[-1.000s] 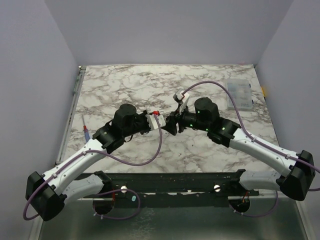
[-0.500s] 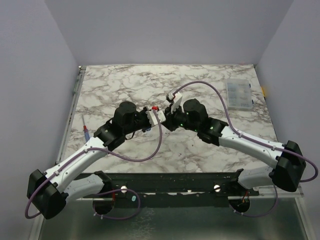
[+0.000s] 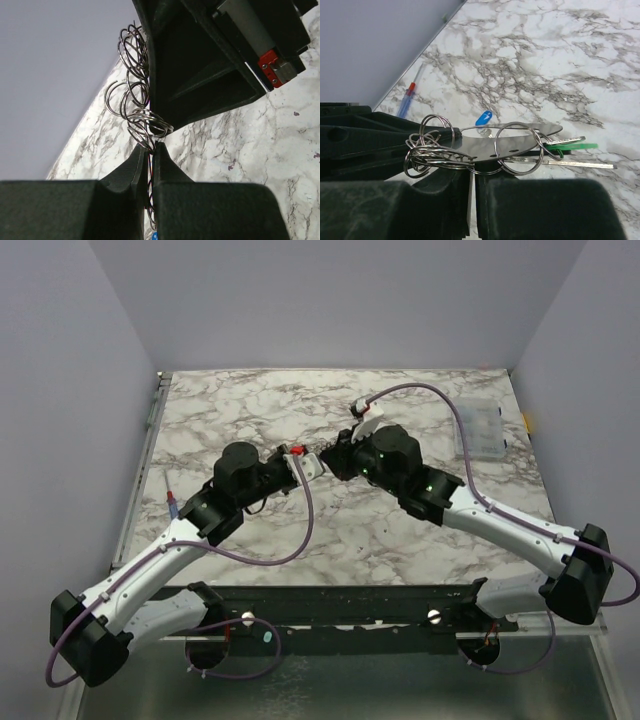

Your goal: Put the keys on the keyring

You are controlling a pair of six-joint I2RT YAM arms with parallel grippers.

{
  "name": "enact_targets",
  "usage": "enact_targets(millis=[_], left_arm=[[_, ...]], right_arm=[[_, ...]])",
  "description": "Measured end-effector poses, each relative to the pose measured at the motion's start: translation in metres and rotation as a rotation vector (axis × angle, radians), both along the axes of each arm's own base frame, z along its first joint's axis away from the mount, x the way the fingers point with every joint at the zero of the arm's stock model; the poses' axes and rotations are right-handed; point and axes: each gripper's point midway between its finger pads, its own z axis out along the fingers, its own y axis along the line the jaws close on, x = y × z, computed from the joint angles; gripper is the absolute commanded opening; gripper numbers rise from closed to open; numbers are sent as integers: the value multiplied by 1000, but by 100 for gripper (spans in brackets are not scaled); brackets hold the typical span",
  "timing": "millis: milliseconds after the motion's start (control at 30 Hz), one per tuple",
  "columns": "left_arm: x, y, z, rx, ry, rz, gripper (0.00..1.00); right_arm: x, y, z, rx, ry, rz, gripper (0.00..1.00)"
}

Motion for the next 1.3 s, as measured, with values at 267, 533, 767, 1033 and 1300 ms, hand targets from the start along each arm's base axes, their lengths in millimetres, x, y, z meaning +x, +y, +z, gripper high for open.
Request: enact_targets(millis=[267,533,767,1033,1300], left_arm=[[4,1,11,-38,-19,21,0],[14,10,19,-92,-2,73,0],[18,13,33,-146,-3,92,0],[20,6,32,-172,15,76,0],[18,2,24,-158,28,50,0]], right_arm=[[-4,11,14,158,69,12,19],[-9,22,35,309,81,90,29],[-16,30,64,424,57,157,30],[-19,27,72,450,39,147,45],[2,3,62,169,30,-81,50]])
